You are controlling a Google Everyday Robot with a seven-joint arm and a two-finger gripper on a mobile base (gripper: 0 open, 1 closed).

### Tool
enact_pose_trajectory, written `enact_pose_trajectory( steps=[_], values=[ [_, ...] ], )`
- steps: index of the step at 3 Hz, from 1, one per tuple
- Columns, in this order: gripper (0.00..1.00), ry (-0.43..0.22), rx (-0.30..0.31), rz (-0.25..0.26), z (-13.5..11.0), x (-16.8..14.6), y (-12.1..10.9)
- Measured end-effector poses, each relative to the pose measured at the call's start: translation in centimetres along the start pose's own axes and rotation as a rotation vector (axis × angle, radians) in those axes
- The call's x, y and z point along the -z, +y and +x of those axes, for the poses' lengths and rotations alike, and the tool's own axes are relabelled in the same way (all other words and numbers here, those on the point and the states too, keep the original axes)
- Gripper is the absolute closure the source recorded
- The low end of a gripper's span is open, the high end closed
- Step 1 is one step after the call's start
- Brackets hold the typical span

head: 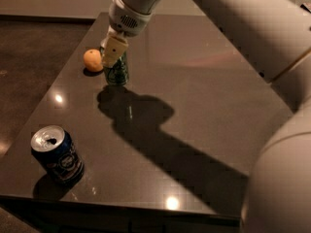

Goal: Move green can near orange

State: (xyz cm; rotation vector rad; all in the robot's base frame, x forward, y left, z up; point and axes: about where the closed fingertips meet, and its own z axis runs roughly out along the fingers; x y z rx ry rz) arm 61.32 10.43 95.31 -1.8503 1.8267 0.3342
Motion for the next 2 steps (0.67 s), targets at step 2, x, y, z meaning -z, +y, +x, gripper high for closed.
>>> enact_pose_trajectory(
  steps=[2],
  values=[
    [1.00,0.015,0.025,-0.019,-1.5,-3.1,-2.2]
  ],
)
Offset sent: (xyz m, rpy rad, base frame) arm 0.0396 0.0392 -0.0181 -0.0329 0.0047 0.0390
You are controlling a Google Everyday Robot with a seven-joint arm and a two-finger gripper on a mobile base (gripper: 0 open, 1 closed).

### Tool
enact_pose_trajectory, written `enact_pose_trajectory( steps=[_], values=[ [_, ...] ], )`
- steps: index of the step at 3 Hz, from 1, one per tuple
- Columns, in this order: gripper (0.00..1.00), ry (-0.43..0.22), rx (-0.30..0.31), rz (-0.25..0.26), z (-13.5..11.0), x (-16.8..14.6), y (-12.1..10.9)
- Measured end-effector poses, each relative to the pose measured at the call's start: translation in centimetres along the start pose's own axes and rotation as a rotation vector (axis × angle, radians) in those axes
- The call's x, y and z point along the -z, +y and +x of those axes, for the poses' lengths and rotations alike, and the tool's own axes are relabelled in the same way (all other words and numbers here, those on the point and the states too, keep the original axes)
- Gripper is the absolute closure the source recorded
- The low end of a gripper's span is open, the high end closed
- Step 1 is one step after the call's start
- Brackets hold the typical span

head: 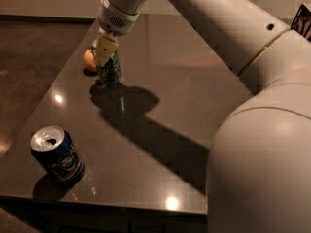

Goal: Move green can near orange

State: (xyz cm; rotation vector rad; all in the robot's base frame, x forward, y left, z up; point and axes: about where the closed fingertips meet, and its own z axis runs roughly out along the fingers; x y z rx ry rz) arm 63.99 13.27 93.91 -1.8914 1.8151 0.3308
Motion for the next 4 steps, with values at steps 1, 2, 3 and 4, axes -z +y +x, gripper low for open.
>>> enact_pose_trajectory(
  steps=[1,2,3,4],
  values=[
    [1.00,0.008,0.006,-0.003,-0.3,-0.8,-0.6],
    [0.89,0.015,0.010,-0.008,-0.4,-1.4,-0.8],
    [0.65,0.020,0.003,-0.023,-0.2,-2.1,-1.0],
    [0.42,0.024,-0.006,-0.038,0.6,-2.9,-1.4]
  ],
)
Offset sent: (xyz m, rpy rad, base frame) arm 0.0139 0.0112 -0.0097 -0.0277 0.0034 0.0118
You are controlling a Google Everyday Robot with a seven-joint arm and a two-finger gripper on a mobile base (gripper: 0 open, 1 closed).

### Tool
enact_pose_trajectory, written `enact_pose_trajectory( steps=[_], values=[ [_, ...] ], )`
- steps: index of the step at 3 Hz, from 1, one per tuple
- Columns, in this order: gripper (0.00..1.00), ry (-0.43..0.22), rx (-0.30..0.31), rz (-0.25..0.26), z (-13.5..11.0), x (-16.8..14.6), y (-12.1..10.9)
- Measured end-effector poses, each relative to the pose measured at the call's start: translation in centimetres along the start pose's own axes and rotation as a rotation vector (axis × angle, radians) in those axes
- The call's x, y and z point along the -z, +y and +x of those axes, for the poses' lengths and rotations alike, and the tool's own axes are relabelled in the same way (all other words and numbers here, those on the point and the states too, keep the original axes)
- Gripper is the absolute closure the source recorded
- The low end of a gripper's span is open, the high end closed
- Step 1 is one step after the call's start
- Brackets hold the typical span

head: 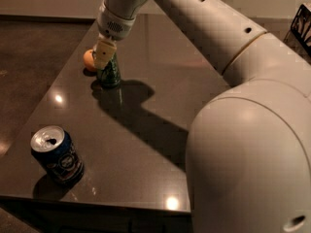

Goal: Move green can near orange

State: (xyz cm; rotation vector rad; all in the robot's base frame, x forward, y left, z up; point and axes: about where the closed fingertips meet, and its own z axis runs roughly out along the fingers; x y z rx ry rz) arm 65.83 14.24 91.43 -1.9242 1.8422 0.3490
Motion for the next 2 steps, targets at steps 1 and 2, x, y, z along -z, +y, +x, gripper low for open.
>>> enact_pose_trajectory(
  steps=[1,2],
  values=[
    [0.18,0.000,0.001,-0.002,-0.09,-0.26,0.03],
    [0.00,0.000,0.002,-0.005,-0.16,-0.54,0.05]
  ],
)
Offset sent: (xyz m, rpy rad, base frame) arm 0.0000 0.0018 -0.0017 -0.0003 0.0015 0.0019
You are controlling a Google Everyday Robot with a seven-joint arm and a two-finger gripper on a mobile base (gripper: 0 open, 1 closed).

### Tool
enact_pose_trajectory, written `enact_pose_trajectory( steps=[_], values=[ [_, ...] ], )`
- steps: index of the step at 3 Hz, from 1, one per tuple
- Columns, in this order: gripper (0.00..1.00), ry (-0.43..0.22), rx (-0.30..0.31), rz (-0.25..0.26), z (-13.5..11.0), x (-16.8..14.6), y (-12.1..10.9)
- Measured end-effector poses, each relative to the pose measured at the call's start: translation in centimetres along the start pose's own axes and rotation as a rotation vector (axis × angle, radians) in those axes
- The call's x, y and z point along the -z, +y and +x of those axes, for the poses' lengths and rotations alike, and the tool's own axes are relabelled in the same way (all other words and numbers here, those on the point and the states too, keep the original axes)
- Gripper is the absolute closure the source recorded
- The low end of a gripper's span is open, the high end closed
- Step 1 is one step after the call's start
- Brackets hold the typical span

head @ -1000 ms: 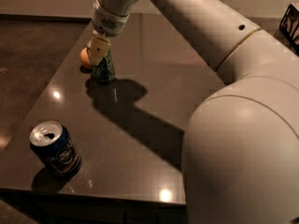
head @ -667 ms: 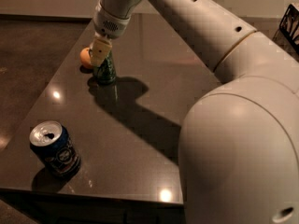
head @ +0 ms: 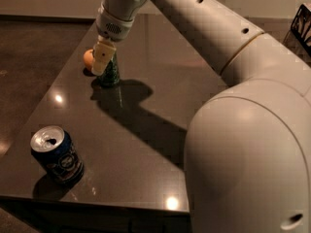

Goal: Move green can near orange

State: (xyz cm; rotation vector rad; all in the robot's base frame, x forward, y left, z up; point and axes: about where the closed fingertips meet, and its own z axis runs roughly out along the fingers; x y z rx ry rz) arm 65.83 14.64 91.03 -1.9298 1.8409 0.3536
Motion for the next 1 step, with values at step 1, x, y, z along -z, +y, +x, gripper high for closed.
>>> enact_pose_trajectory(
  steps=[1],
  values=[
    [0.00,0.000,0.000,-0.001,-0.01,-0.06,0.00]
  ],
)
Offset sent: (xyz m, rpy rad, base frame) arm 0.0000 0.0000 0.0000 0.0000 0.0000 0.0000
